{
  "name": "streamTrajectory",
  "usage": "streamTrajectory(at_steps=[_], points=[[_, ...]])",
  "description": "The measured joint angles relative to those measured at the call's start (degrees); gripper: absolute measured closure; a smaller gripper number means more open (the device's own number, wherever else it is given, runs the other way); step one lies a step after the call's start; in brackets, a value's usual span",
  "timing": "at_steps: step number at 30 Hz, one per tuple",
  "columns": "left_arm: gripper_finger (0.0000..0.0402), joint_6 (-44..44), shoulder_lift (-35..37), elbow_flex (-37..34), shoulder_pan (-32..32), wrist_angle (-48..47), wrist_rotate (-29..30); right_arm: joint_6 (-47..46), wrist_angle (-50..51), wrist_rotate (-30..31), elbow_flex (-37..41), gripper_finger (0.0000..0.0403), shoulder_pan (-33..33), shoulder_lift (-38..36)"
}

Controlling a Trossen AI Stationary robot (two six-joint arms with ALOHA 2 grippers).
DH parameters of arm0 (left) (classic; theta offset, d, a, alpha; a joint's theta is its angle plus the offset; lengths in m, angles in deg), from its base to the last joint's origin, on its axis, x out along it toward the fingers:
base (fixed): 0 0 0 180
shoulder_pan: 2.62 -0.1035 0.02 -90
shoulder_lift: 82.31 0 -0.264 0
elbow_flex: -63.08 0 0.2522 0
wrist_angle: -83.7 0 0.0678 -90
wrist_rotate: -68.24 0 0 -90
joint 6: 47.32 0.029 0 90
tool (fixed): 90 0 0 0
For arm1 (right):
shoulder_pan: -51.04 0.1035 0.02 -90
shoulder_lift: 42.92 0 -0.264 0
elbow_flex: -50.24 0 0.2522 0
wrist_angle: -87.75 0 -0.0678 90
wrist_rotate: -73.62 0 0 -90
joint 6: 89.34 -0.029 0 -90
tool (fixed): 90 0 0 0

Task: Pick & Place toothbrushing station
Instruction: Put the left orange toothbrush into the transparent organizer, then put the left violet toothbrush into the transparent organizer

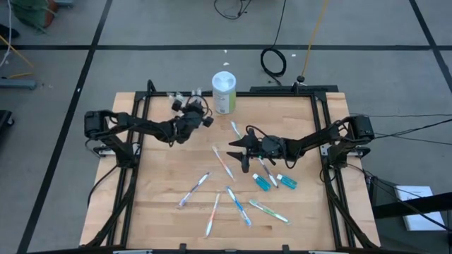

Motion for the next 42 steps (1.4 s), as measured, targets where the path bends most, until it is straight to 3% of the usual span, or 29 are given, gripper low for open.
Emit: streamTrajectory(at_steps=[6, 10, 13, 16, 19, 24, 29, 33, 36, 42], points=[[0.0263, -0.4, 0.0, 1.9, 2.9, -7.6, -1.2, 0.9, -1.8, 0.0, 0.0, 0.0204, -1.1, 0.0], [0.0236, -0.4, 0.1, 2.2, 5.1, -7.2, 3.3, 0.8, -1.7, 0.0, 0.0, 0.0204, -2.0, 0.0], [0.0225, -0.2, 2.6, 3.0, 7.1, -10.1, 5.4, 0.7, -1.7, 0.0, 0.0, 0.0204, -2.1, 0.0], [0.0223, -2.2, 7.3, 4.1, 9.4, -17.7, 3.5, 0.7, -1.8, -0.1, 0.0, 0.0204, -2.1, 0.0], [0.0222, -6.0, 12.3, 5.8, 11.5, -27.8, -7.9, 0.7, -1.8, -0.1, 0.0, 0.0204, -2.1, 0.0], [0.0222, -17.6, 17.7, 6.2, 14.0, -42.7, -34.1, 0.7, -1.8, 0.0, 0.0, 0.0204, -2.4, 0.0], [0.0222, -23.9, 17.6, 6.2, 17.9, -54.8, -50.2, 0.9, -2.1, 0.0, 0.0, 0.0204, -2.8, 0.0], [0.0222, -13.8, 15.4, 6.1, 23.2, -63.4, -53.4, 2.4, -2.1, 0.0, 0.0, 0.0204, -3.9, 0.0], [0.0222, -3.0, 12.7, 6.1, 27.9, -64.3, -53.5, 4.4, -2.5, 0.0, 0.0, 0.0204, -5.0, 0.0], [0.0222, 27.7, 6.6, 6.1, 36.9, -60.2, -53.6, 5.0, -3.0, -0.1, 0.0, 0.0204, -7.1, 0.0]])
